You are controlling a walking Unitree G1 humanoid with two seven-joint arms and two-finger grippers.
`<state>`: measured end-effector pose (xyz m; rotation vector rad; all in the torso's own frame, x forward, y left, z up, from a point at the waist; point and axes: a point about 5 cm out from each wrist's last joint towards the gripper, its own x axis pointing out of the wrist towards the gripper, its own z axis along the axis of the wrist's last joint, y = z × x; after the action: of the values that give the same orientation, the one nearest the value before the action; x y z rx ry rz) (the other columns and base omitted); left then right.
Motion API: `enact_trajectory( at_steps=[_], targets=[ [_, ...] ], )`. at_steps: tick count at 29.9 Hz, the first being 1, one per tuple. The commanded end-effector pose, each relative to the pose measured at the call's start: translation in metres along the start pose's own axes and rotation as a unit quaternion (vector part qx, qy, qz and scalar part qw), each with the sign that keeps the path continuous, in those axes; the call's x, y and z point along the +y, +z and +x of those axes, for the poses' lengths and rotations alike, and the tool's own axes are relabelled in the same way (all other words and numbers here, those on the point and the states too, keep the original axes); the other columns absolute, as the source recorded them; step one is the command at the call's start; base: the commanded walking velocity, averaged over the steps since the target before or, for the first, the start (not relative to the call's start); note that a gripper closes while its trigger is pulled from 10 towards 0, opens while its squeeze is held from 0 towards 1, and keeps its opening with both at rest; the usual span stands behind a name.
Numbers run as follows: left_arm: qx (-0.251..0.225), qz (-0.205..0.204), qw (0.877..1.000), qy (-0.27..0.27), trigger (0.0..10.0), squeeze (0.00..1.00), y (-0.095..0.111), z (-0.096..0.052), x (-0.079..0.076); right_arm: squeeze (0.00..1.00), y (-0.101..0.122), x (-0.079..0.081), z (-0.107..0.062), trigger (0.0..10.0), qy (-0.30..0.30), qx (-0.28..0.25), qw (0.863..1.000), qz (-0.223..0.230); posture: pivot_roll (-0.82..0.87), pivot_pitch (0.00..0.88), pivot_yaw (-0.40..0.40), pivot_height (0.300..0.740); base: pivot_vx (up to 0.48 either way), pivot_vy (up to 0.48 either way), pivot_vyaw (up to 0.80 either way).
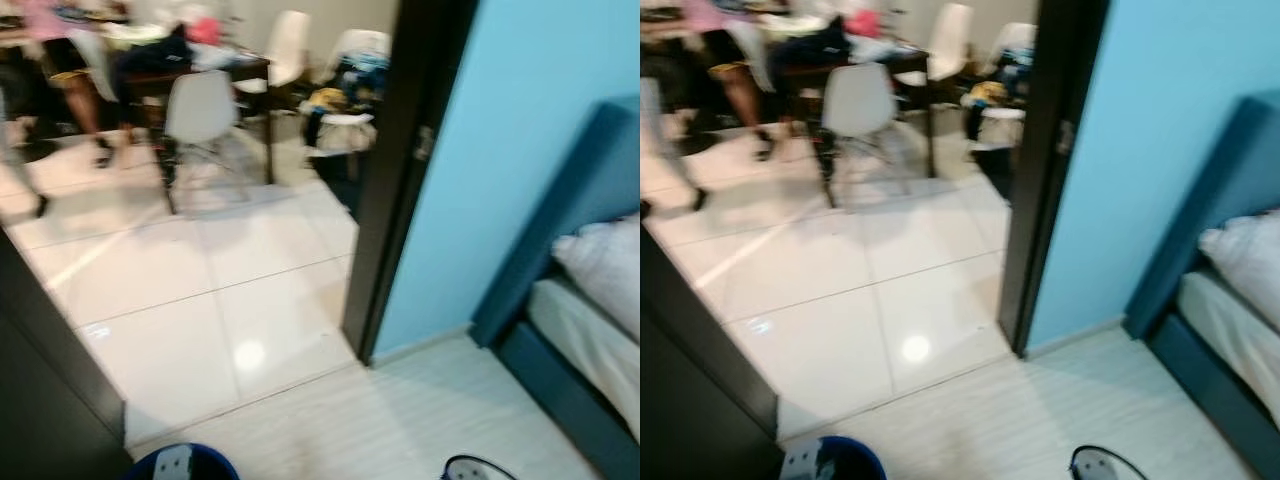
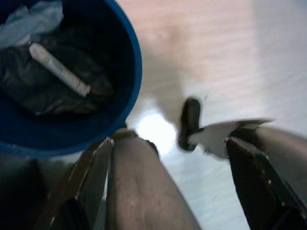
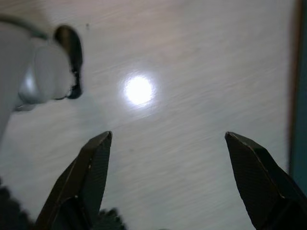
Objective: Clean up the room
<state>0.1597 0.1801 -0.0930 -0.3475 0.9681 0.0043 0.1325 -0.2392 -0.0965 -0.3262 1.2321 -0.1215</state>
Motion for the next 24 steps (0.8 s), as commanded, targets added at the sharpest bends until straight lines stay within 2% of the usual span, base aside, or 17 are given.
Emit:
enact_trajectory(
  at_steps=[1,14,18,20,24],
  targets=[
    [-0.004,0.012,1.000,0.000,10.0,0.00,0.002,-0.001,0.004,0.00,-0.001,0.000,0.000,10.0,0.000,0.002,1.000,-0.008,-0.01,0.084,0.030,0.740,0.000,0.000,-0.80],
    [0.003,0.030,0.999,-0.012,10.0,0.00,0.001,0.001,-0.003,0.00,-0.003,0.003,0.000,10.0,0.002,0.005,1.000,-0.005,-0.01,0.088,0.034,0.740,0.000,0.000,-0.80],
    [0.001,0.031,0.999,-0.013,10.0,0.00,0.008,0.003,-0.005,0.00,-0.003,0.003,0.000,10.0,0.000,0.000,1.000,0.001,-0.01,0.089,0.035,0.740,0.000,-0.356,-0.71],
    [-0.001,0.031,0.999,-0.012,10.0,0.00,0.014,0.004,-0.005,0.00,-0.003,0.004,0.000,10.0,0.001,0.001,1.000,-0.003,-0.01,0.090,0.033,0.740,0.000,-0.472,0.00],
    [-0.002,0.031,0.999,-0.012,10.0,0.00,0.016,0.004,-0.006,0.00,-0.003,0.003,0.000,10.0,0.001,0.002,1.000,0.000,-0.01,0.091,0.032,0.740,0.000,-0.476,-0.70]
  ],
)
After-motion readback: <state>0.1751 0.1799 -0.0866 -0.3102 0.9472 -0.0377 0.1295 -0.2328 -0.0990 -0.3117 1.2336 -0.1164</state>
